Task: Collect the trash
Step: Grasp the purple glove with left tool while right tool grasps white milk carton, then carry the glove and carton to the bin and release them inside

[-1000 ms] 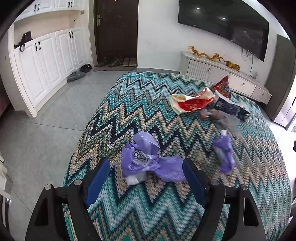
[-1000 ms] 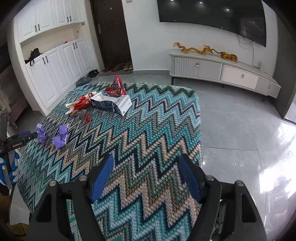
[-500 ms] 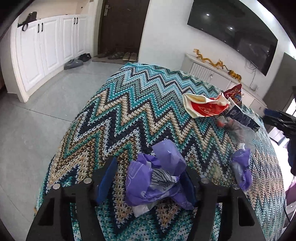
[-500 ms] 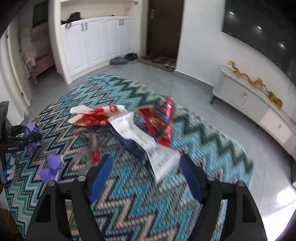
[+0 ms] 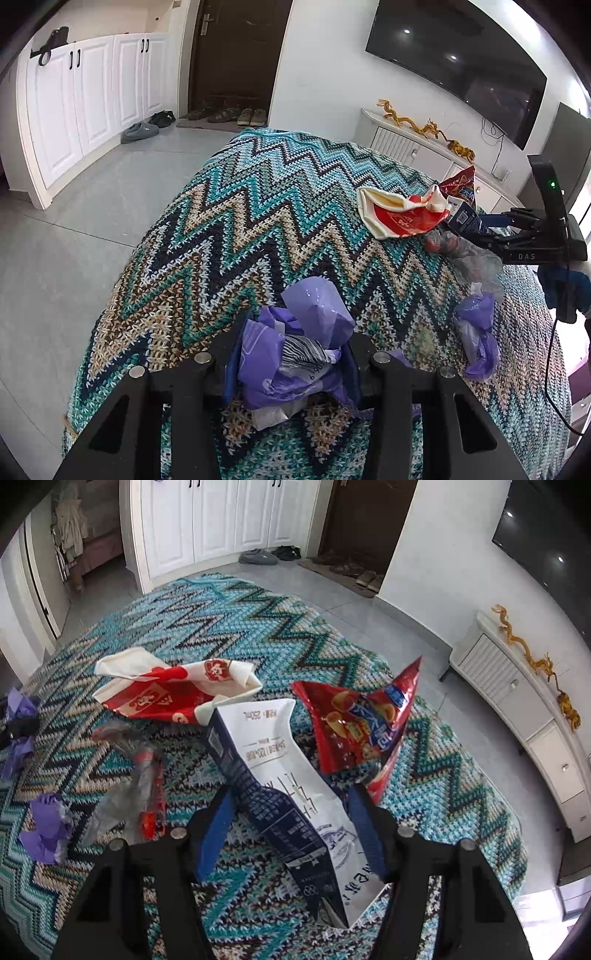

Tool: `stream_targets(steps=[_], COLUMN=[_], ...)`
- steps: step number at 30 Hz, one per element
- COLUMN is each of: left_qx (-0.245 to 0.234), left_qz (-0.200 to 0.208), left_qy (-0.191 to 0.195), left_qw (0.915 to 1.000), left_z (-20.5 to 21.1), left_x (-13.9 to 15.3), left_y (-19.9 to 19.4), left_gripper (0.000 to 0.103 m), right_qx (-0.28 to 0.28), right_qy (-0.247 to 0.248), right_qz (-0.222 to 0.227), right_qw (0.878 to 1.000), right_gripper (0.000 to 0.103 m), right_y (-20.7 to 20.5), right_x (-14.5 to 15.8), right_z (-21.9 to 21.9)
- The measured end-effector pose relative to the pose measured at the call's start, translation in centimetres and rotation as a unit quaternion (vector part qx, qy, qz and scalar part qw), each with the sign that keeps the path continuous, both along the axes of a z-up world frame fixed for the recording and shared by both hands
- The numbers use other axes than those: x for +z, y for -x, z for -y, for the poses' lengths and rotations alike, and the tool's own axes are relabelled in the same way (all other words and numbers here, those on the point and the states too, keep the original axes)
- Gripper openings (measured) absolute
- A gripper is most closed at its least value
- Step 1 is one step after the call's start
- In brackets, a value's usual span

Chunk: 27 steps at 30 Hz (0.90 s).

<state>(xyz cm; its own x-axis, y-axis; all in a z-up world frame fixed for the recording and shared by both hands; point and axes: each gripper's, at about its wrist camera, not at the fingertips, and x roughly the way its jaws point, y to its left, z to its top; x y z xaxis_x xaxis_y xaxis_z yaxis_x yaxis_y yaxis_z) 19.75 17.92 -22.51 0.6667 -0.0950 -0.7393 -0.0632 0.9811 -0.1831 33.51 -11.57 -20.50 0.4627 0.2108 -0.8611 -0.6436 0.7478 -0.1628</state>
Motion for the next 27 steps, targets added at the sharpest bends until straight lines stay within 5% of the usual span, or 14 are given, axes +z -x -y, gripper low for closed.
stream_targets(steps=[12, 27], left_qx=[-0.012, -0.018], left_qz=[0.019, 0.045], left_qy=[-0.006, 0.008], left_qw=[0.9997, 0.9988], left_z=[0.6, 1.4], left_x=[0.3, 3.9], left_y=[0.6, 3.6], left_gripper=[0.034, 0.031], right_qx=[-0.076, -0.138], right_qy=[0.042, -0.072], right_qz=[-0.010, 0.043], right_qw=[0.996, 0.987], right_gripper=[0.053, 0.053], right_y=[5.8, 18.5], right_x=[1.3, 7.6], right_z=[1.9, 7.5])
